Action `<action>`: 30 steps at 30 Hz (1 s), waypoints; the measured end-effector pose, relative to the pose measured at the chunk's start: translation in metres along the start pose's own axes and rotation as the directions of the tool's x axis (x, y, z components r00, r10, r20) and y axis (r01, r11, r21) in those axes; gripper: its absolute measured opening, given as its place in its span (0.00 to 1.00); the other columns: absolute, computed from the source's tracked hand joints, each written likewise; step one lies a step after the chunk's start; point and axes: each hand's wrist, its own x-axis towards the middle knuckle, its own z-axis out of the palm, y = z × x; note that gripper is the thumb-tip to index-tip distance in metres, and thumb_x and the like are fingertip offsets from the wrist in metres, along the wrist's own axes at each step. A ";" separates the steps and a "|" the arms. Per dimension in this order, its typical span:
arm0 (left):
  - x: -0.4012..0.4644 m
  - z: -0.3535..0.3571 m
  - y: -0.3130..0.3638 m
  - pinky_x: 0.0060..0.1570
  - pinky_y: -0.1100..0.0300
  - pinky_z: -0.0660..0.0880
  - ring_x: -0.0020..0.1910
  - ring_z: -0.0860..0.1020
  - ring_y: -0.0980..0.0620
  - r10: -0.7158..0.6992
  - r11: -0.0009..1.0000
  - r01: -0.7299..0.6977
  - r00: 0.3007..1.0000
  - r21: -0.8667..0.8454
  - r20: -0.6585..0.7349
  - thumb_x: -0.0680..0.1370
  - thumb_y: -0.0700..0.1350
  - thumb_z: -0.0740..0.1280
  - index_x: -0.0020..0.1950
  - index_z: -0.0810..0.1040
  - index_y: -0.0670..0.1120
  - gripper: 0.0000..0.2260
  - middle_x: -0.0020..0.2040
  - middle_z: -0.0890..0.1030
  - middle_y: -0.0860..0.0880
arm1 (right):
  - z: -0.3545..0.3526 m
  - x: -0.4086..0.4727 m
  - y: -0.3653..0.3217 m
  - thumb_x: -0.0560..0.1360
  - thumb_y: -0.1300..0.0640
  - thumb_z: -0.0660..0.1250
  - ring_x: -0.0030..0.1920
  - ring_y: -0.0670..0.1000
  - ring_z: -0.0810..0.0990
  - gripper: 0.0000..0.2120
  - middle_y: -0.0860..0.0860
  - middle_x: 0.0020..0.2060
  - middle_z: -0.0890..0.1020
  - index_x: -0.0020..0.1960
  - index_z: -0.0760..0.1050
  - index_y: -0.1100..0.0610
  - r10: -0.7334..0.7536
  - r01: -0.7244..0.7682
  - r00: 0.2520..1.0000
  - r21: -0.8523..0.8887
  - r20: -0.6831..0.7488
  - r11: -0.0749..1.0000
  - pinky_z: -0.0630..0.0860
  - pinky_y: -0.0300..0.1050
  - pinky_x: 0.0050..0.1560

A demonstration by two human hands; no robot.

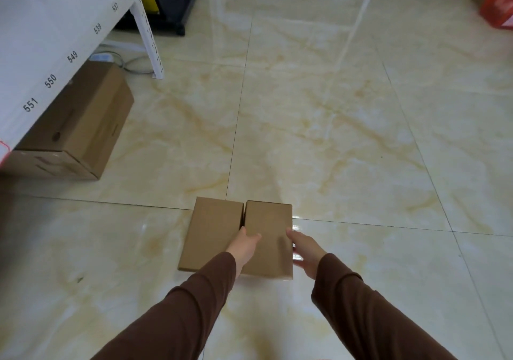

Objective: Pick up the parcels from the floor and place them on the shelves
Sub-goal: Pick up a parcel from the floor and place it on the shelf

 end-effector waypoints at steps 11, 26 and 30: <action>-0.124 -0.007 0.114 0.51 0.59 0.76 0.66 0.79 0.49 0.178 0.976 -0.185 0.982 -0.111 -0.065 0.79 0.52 0.66 0.76 0.72 0.51 0.24 0.72 0.77 0.48 | -0.003 -0.130 -0.102 0.75 0.37 0.65 0.71 0.53 0.76 0.31 0.50 0.71 0.78 0.73 0.72 0.51 -0.288 0.297 0.949 0.057 -0.132 0.953 0.70 0.58 0.74; -0.577 0.057 0.465 0.73 0.40 0.68 0.70 0.76 0.46 0.497 0.787 -0.479 0.866 -0.389 -0.063 0.79 0.67 0.62 0.72 0.72 0.48 0.30 0.70 0.77 0.45 | -0.104 -0.600 -0.397 0.82 0.41 0.59 0.69 0.49 0.74 0.24 0.47 0.69 0.75 0.74 0.68 0.48 -0.794 0.813 0.568 -0.001 -0.219 0.582 0.74 0.44 0.65; -0.645 0.080 0.526 0.71 0.40 0.72 0.68 0.78 0.41 0.571 0.707 -0.488 0.821 -0.512 0.006 0.78 0.69 0.61 0.73 0.74 0.50 0.31 0.70 0.78 0.44 | -0.142 -0.686 -0.448 0.81 0.40 0.58 0.73 0.50 0.69 0.23 0.45 0.71 0.73 0.73 0.71 0.48 -0.922 0.903 0.340 -0.209 -0.185 0.375 0.68 0.51 0.73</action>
